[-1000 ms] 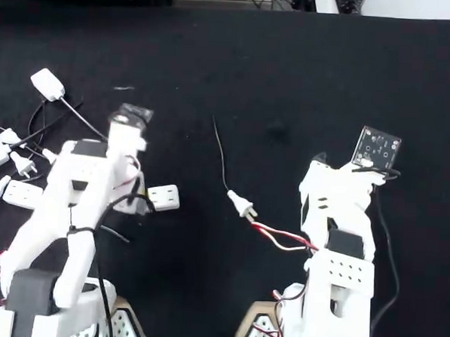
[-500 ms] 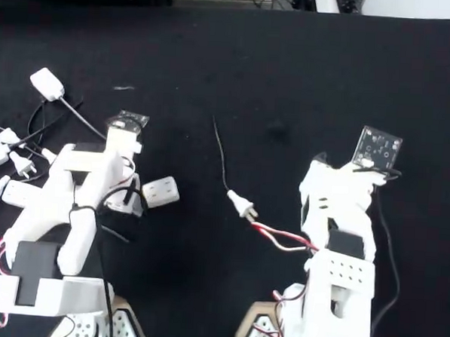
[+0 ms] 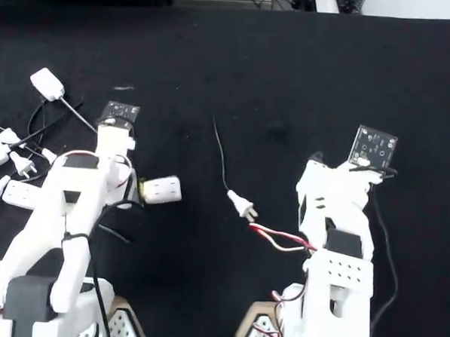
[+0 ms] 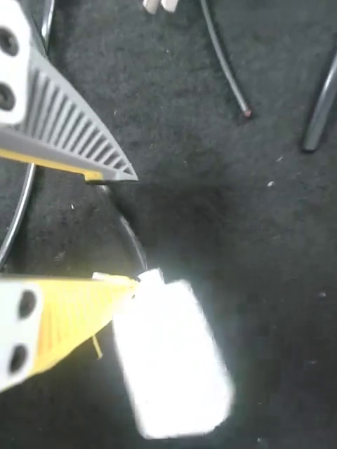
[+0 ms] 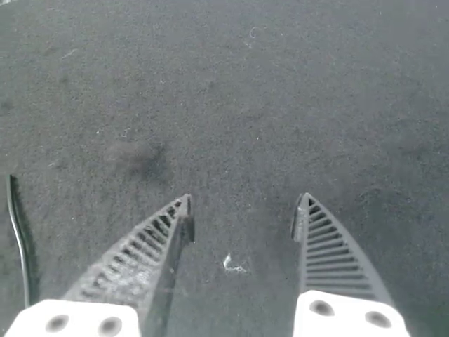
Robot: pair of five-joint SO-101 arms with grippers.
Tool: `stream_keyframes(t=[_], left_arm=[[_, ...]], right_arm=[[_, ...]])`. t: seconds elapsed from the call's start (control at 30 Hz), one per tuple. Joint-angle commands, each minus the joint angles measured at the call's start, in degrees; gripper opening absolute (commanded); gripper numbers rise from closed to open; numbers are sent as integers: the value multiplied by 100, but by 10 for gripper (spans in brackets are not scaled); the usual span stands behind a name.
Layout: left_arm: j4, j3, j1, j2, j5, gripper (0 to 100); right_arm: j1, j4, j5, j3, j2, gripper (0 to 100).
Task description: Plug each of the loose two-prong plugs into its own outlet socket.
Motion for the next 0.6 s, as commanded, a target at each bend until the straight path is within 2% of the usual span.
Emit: stream_keyframes(t=[0.0, 0.07, 0.2, 0.47, 0.57], left_arm=[[53, -189, -277, -229, 79, 220], [88, -312, -453, -229, 141, 220], [-158, -374, -576, -167, 1020, 220], [-1275, 251, 268, -158, 1169, 220], [-1345, 356, 497, -158, 1169, 220]], right_arm=[[-97, -167, 9, -48, -171, 223], [-97, -167, 9, -48, -171, 223], [-97, -167, 9, -48, -171, 223], [-105, -158, 9, 13, -198, 223], [-299, -158, 9, 40, -198, 223]])
